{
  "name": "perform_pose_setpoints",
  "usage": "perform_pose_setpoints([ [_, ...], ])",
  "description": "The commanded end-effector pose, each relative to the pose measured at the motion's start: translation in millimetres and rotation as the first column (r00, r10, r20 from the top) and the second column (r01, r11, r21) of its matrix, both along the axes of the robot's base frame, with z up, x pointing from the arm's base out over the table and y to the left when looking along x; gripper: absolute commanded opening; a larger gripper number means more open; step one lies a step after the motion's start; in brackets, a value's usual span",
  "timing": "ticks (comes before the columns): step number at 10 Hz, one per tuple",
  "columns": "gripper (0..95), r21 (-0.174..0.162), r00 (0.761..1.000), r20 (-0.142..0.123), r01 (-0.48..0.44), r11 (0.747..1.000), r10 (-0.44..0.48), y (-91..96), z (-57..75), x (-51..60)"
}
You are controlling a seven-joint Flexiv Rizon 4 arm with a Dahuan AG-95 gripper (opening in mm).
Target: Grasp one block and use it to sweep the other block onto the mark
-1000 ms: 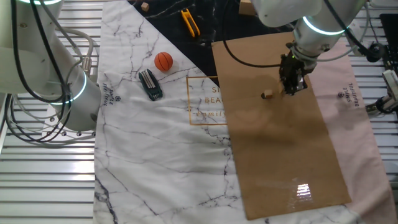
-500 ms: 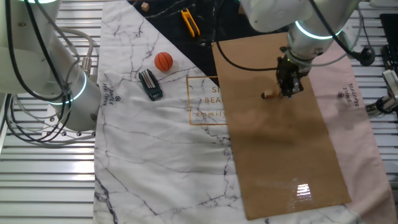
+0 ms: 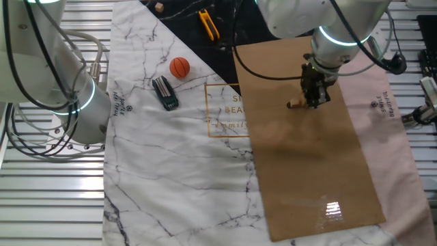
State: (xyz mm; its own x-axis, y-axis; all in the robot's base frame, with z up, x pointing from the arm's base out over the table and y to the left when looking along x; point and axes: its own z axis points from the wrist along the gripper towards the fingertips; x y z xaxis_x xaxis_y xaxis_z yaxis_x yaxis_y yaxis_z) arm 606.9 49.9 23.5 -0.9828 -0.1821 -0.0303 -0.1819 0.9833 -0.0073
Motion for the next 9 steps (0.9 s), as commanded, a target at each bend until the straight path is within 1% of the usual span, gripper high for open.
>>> perform_pose_setpoints([
  [1,0.0,0.001,1.0,-0.001,-0.002,1.0,0.002,-0.2,0.0,-0.7],
  [9,0.0,0.003,1.0,0.006,-0.007,1.0,0.007,-2.5,-2.1,-5.8],
])
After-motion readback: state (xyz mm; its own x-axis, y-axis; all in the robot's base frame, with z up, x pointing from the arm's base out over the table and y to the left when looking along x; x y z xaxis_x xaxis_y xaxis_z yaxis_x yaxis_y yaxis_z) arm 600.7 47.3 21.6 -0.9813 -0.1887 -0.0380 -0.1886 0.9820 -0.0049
